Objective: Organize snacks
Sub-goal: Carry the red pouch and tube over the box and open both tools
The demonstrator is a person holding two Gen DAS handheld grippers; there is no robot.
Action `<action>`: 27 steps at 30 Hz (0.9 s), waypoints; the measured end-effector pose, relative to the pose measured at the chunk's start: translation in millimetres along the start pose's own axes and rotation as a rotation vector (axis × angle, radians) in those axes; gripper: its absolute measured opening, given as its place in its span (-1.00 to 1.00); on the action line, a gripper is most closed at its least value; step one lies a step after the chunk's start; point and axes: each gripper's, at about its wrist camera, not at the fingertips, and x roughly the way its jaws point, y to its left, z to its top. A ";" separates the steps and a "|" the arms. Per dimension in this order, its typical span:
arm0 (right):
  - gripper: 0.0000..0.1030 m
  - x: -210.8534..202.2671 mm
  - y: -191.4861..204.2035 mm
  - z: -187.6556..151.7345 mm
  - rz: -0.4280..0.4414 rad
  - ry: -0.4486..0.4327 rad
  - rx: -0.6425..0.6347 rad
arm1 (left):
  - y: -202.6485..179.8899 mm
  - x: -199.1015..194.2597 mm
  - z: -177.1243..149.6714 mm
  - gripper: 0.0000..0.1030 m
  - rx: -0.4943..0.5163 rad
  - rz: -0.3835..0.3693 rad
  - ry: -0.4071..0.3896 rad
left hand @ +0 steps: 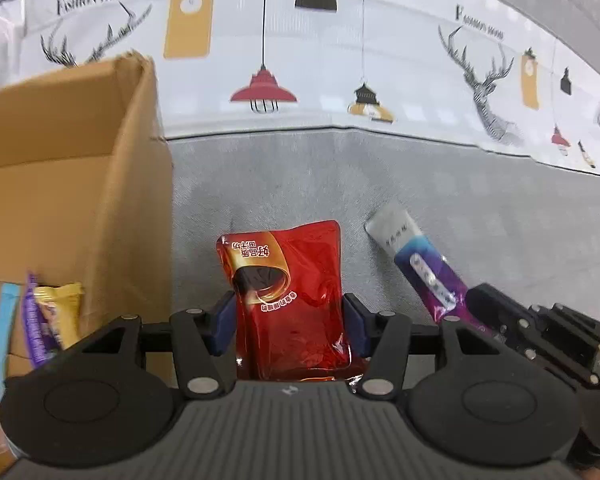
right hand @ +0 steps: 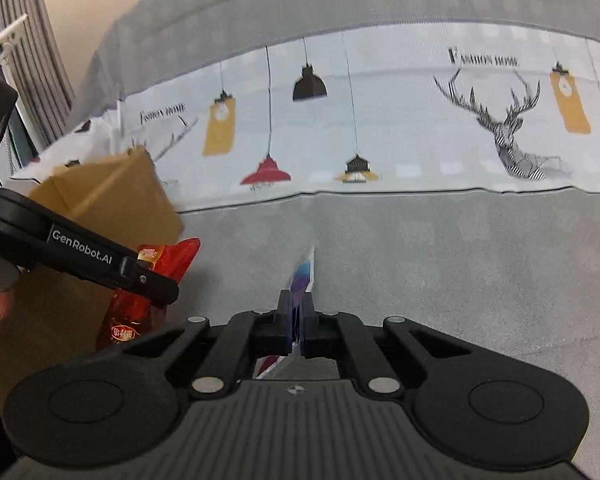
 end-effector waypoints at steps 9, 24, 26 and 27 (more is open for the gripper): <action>-0.95 -36.4 19.5 -4.8 -0.036 -0.050 -0.007 | 5.2 -38.3 -15.5 0.18 -0.004 -0.054 -0.034; -0.95 -119.1 171.9 64.3 0.057 -0.296 -0.181 | 105.9 -215.8 -23.4 0.18 -0.076 -0.125 -0.350; -0.95 -122.3 203.7 72.1 0.078 -0.319 -0.218 | 131.8 -241.7 -32.2 0.18 -0.087 -0.107 -0.407; -0.95 -122.8 219.1 75.2 0.089 -0.326 -0.238 | 143.9 -250.8 -37.0 0.18 -0.098 -0.100 -0.427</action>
